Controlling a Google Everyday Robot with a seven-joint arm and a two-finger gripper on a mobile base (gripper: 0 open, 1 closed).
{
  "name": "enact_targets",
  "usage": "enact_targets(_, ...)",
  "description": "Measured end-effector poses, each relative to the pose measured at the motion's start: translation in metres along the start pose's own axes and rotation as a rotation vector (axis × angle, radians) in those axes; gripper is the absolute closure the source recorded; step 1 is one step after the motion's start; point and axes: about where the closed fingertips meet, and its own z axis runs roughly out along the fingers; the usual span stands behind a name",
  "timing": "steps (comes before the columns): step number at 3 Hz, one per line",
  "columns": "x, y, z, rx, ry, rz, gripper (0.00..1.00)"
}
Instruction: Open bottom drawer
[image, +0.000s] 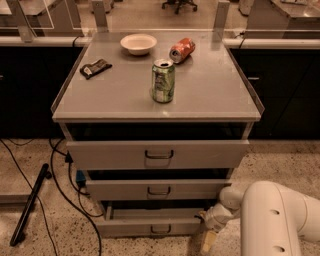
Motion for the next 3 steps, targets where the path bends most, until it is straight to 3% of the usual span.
enact_targets(1,0.004,0.019,-0.006,-0.061,-0.020,0.047,0.00)
enact_targets(3,0.024,0.059,-0.017,-0.202,0.014,0.157,0.00)
